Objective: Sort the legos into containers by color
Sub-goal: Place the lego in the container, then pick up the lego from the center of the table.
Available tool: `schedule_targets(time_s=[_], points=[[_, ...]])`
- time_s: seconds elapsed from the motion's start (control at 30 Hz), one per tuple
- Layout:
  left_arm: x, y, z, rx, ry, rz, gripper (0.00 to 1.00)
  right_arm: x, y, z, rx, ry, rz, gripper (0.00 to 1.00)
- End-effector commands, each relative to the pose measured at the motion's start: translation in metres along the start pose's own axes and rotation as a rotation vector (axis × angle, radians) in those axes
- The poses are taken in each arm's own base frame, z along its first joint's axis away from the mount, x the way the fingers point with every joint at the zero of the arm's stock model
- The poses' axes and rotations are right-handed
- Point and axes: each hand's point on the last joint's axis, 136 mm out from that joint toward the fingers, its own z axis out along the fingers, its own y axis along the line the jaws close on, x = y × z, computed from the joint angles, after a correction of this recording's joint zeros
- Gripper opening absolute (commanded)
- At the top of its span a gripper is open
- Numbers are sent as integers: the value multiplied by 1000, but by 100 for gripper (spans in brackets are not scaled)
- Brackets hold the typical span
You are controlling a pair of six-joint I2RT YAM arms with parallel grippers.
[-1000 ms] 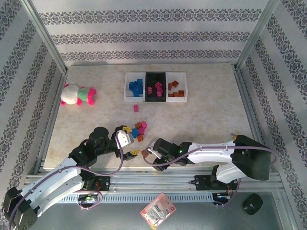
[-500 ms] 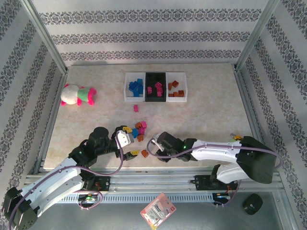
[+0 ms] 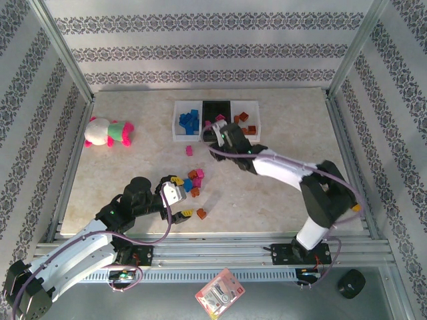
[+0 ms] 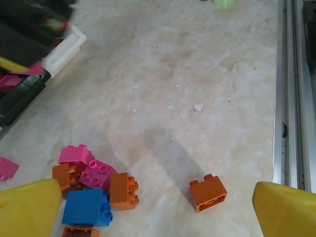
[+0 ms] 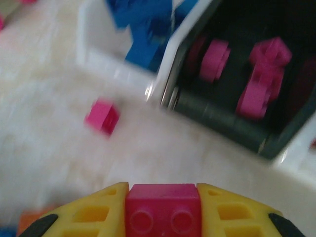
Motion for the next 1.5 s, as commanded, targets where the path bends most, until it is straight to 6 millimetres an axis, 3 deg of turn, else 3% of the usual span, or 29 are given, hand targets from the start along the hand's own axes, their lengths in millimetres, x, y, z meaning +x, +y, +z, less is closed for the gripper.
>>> schedule_targets(time_s=[0.0, 0.2, 0.33, 0.43, 0.6, 0.77, 0.93, 1.03, 1.23, 1.47], points=[[-1, 2, -2, -8, -16, 18, 99, -49, -28, 28, 66, -115, 6, 29], [-1, 6, -2, -28, -16, 11, 99, -80, -71, 82, 127, -164, 109, 28], [-1, 9, -2, -41, -15, -4, 99, -87, -74, 105, 115, -161, 107, 31], [-3, 20, -3, -98, -6, -71, 99, -98, -72, 106, 106, -173, 72, 38], [-11, 45, -5, -205, 12, -248, 99, -128, -70, 71, 95, -237, -4, 72], [-8, 75, 0, -351, 33, -460, 99, -133, -61, 26, 58, -270, -54, 87], [17, 113, -2, -601, 99, -728, 99, -102, -50, -17, 25, -248, -85, 95], [29, 126, 1, -690, 184, -786, 94, -78, -60, -42, 103, -213, -85, 96], [45, 138, 28, -726, 337, -843, 93, -24, -70, -83, 155, -127, -67, 98], [59, 165, 68, -813, 485, -902, 91, 9, -51, -109, 44, -120, -16, 98]])
